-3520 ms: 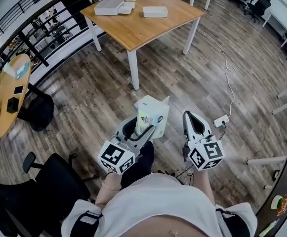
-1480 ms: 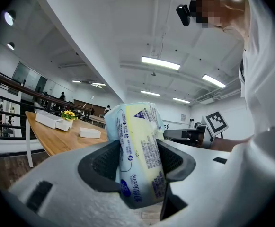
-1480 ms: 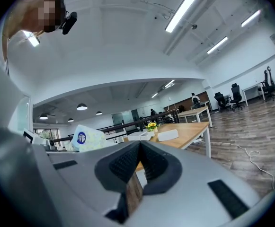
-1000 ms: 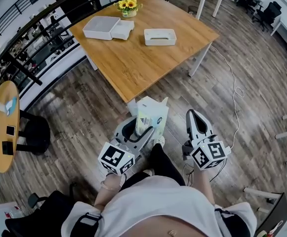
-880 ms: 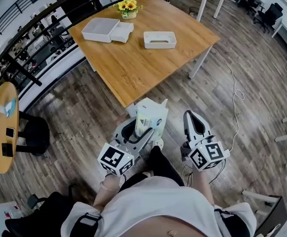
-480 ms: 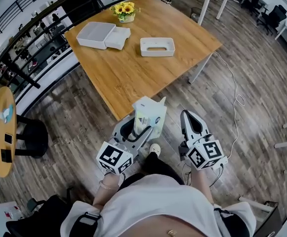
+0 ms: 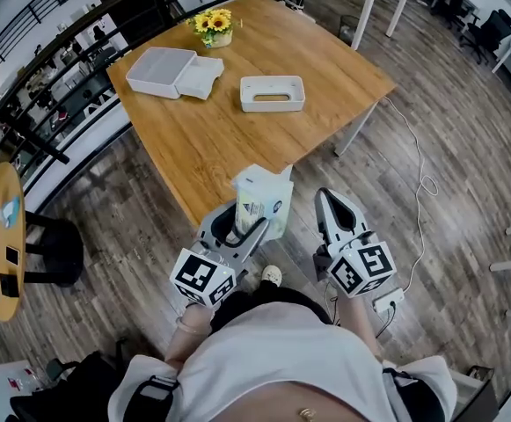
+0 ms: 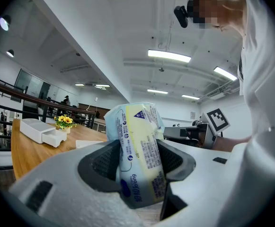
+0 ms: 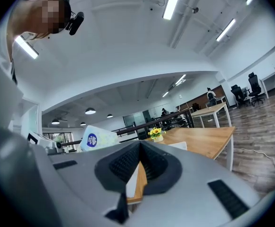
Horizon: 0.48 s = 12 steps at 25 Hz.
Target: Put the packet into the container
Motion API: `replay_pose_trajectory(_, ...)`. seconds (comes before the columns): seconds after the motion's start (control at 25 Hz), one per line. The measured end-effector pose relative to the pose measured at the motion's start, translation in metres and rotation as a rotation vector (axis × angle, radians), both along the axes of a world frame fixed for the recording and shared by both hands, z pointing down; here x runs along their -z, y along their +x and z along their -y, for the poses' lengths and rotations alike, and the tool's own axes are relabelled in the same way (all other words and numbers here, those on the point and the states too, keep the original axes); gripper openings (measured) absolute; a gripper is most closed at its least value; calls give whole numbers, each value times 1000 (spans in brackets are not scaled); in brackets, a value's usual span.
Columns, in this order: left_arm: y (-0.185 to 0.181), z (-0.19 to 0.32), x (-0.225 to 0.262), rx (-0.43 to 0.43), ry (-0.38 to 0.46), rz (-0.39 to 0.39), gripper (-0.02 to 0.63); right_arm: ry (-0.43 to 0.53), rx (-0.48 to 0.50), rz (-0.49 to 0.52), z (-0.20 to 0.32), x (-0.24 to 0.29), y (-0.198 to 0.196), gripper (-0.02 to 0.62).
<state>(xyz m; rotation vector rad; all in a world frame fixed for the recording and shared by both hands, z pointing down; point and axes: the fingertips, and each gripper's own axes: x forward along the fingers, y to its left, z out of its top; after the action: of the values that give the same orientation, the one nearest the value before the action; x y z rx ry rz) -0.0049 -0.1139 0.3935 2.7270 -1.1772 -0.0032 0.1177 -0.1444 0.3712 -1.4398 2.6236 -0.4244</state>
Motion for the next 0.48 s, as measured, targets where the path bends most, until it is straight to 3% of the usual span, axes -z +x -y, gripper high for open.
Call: replay_pose_trajectory(0.48, 12, 22, -6, 12, -13, 16, 225, -20, -12, 20, 20, -9, 16, 11)
